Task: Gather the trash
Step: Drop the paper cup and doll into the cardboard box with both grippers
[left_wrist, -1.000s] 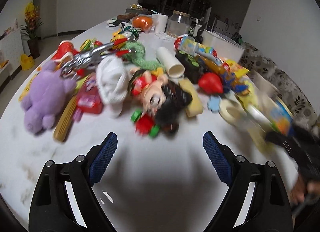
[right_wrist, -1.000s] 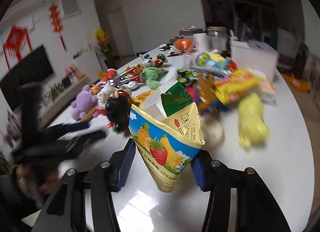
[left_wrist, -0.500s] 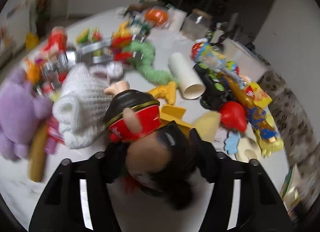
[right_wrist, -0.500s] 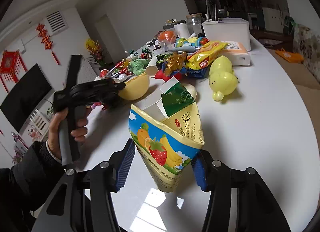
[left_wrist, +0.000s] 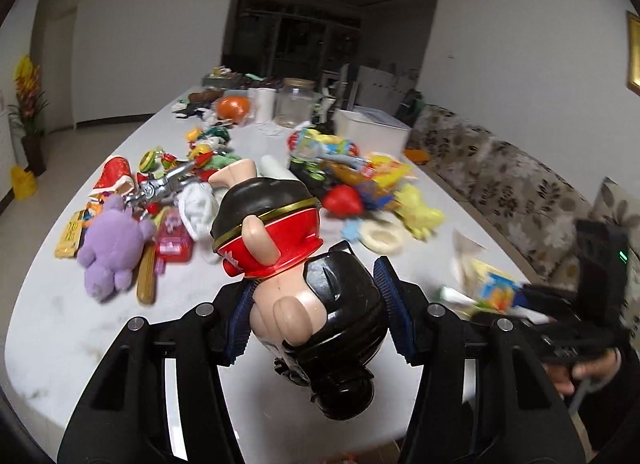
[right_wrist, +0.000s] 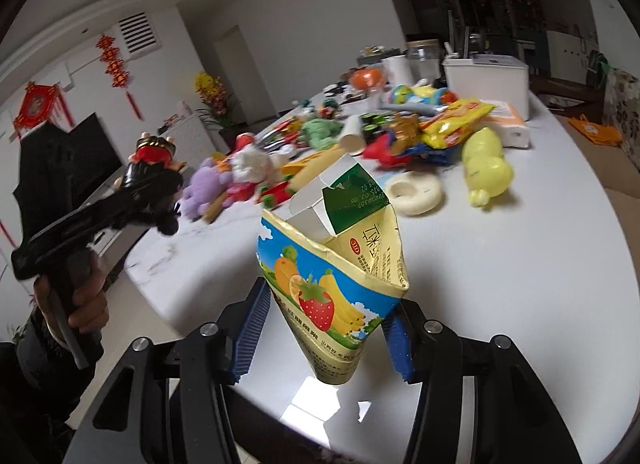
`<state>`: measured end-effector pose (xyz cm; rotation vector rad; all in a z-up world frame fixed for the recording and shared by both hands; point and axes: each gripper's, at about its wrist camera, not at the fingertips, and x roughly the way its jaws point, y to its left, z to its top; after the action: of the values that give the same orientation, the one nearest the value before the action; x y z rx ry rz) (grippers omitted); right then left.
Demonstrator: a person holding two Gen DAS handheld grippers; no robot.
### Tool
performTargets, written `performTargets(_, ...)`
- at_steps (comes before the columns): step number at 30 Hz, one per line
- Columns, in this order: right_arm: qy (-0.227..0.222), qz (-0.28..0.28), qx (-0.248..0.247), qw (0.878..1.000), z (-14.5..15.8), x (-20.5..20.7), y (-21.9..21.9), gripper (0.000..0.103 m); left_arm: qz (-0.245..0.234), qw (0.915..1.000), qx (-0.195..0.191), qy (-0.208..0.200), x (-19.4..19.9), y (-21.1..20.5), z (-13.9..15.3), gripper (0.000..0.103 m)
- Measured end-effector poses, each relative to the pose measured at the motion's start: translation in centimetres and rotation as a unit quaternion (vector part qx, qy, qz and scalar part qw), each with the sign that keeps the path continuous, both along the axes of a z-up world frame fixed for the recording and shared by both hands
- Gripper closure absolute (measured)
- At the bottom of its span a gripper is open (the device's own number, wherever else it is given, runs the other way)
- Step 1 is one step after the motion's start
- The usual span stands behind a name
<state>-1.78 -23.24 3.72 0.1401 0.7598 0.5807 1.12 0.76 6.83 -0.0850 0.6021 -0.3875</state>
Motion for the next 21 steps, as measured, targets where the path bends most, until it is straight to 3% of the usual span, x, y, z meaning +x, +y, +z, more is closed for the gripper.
performTargets(6,0.034,0.062,-0.009,0.997,-0.6,-5.1,2.1,0.050,-0.046,0.9980,0.044,0.004,-7.7,-0.8,-0.6,0.048)
performTargets(10,0.075,0.099,-0.028,0.992,-2.8,-8.2,3.4,0.049,-0.083,0.9920,0.068,0.067,-11.4,-1.2,-4.4,0.048)
performTargets(12,0.104,0.112,-0.038,0.988,-4.7,-9.1,4.1,0.045,-0.087,0.9884,0.078,0.098,-11.9,-1.1,-6.7,0.048)
performTargets(16,0.151,0.118,-0.066,0.979,-9.2,-9.6,5.3,0.036,-0.085,0.9769,0.092,0.173,-11.5,-0.6,-13.3,0.024)
performTargets(17,0.159,0.113,-0.078,0.978,-10.3,-9.5,5.4,0.036,-0.081,0.9747,0.095,0.186,-11.3,-0.3,-14.5,0.024)
performTargets(21,0.151,0.115,-0.082,0.978,-9.8,-10.0,4.9,0.035,-0.055,0.9759,0.088,0.192,-10.8,1.3,-15.1,0.024)
